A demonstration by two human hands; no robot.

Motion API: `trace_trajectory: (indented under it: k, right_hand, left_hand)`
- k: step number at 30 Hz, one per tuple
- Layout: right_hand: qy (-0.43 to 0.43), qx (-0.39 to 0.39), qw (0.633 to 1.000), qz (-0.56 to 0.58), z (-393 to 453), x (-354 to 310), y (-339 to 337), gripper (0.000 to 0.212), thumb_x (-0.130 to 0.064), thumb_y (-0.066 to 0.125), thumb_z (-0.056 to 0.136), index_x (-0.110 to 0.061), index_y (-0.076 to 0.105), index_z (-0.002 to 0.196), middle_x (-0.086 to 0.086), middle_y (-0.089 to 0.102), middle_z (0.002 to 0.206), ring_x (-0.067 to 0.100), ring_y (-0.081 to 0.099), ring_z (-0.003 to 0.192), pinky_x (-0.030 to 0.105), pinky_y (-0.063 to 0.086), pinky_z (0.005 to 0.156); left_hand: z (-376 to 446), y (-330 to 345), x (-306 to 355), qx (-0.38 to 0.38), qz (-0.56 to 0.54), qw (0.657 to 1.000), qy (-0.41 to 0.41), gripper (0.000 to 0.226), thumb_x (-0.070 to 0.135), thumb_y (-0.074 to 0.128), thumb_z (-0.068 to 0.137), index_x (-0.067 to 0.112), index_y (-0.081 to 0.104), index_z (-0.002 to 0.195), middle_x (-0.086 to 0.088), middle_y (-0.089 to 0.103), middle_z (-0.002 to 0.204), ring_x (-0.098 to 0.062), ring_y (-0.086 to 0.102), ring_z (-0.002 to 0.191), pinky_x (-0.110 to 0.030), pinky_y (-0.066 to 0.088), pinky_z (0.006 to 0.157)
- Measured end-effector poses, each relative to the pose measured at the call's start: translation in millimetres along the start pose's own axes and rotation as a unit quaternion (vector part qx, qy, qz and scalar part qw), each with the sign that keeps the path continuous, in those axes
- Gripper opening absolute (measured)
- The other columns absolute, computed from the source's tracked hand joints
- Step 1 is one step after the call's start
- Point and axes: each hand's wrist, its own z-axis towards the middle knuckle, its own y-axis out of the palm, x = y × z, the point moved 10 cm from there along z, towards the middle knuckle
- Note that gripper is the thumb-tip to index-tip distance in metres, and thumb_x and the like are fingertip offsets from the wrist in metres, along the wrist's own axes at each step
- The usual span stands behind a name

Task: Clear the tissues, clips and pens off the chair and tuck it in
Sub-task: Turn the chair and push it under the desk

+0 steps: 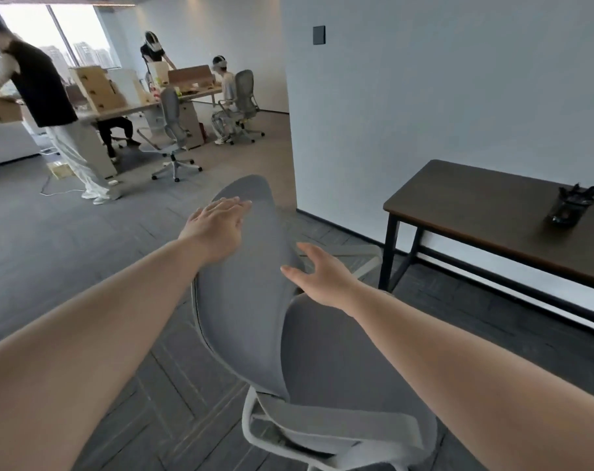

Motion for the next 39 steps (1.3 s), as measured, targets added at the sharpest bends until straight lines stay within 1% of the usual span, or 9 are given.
trace_trajectory:
  k: [5,7,10,12,18,22,26,32,39]
  right_hand:
    - [0.02,0.02,0.999,0.017,26.7,-45.6,36.4,0.081,-0.062,0.056,0.082,-0.024,0.028,0.148,-0.005,0.038,0.151,0.021,0.05,0.128,0.032,0.043,0.101]
    - [0.022,0.014,0.999,0.019,34.8,-62.1,53.3,0.083,-0.055,0.058,0.086,-0.017,0.023,0.15,-0.002,0.029,0.156,0.019,0.039,0.137,0.023,0.034,0.101]
    - [0.021,-0.001,1.0,0.008,43.3,-83.1,75.9,0.09,-0.058,0.058,0.084,-0.015,0.017,0.152,0.002,0.024,0.159,0.018,0.026,0.145,0.029,0.024,0.114]
    - [0.034,-0.018,0.999,0.009,46.3,-90.3,87.5,0.091,-0.059,0.058,0.084,-0.016,0.015,0.152,0.002,0.024,0.159,0.019,0.026,0.145,0.03,0.025,0.114]
    - [0.05,-0.023,0.998,-0.005,48.7,-96.5,88.4,0.084,-0.048,0.062,0.086,-0.018,0.018,0.151,0.003,0.036,0.152,0.022,0.036,0.139,0.03,0.033,0.106]
    - [0.086,-0.042,0.995,0.017,50.6,-89.9,87.4,0.072,-0.041,0.061,0.086,-0.015,0.03,0.145,0.009,0.049,0.137,0.026,0.055,0.116,0.04,0.053,0.093]
    - [0.092,-0.07,0.993,-0.036,48.0,-85.3,92.0,0.075,-0.052,0.064,0.081,-0.013,0.037,0.138,0.008,0.053,0.127,0.026,0.059,0.105,0.042,0.061,0.076]
    - [0.078,-0.04,0.995,-0.048,49.7,-83.0,84.5,0.03,-0.025,0.061,0.082,-0.005,0.058,0.104,0.007,0.059,0.088,0.024,0.061,0.081,0.035,0.056,0.068]
    - [0.082,0.001,0.989,-0.127,41.0,-53.3,51.9,0.023,-0.008,0.052,0.086,-0.003,0.056,0.108,0.001,0.048,0.072,0.024,0.054,0.078,0.031,0.048,0.067]
  left_hand:
    - [17.6,4.5,-54.6,-0.067,-0.013,0.995,0.077,0.08,-0.013,0.039,0.08,0.025,0.023,0.149,0.0,0.017,0.159,-0.016,0.014,0.147,-0.029,0.011,0.12]
    - [22.1,19.6,-70.6,-0.11,0.035,0.987,0.111,0.08,-0.01,0.045,0.083,0.024,0.018,0.15,-0.002,0.01,0.16,-0.017,0.01,0.148,-0.028,0.008,0.119]
    - [31.7,31.8,-84.2,-0.122,0.051,0.979,0.153,0.079,0.011,0.065,0.084,0.023,0.022,0.149,-0.003,0.005,0.161,-0.018,0.009,0.148,-0.026,0.008,0.119]
    - [34.9,33.9,-85.3,-0.105,0.043,0.977,0.18,0.081,0.025,0.075,0.078,0.02,0.031,0.146,-0.005,0.01,0.16,-0.02,0.015,0.147,-0.03,0.015,0.12]
    - [40.0,26.5,-77.8,-0.056,0.038,0.975,0.211,0.07,0.031,0.076,0.075,0.02,0.046,0.137,-0.003,0.023,0.158,-0.02,0.032,0.142,-0.042,0.038,0.111]
    - [39.1,22.0,-67.6,-0.043,0.044,0.973,0.223,0.065,0.027,0.076,0.076,0.017,0.05,0.134,-0.006,0.028,0.156,-0.022,0.034,0.141,-0.043,0.039,0.11]
    - [31.0,21.5,-57.1,-0.043,0.04,0.972,0.229,0.063,0.03,0.075,0.076,0.017,0.052,0.133,-0.005,0.026,0.157,-0.021,0.032,0.142,-0.04,0.038,0.11]
    - [18.5,22.4,-27.4,-0.029,0.02,0.968,0.248,0.062,0.032,0.074,0.075,0.015,0.054,0.131,-0.008,0.029,0.155,-0.021,0.027,0.144,-0.039,0.034,0.112]
    - [10.3,32.6,17.9,-0.023,-0.021,0.968,0.25,0.062,0.028,0.076,0.074,0.015,0.055,0.13,-0.01,0.032,0.154,-0.023,0.027,0.144,-0.046,0.038,0.11]
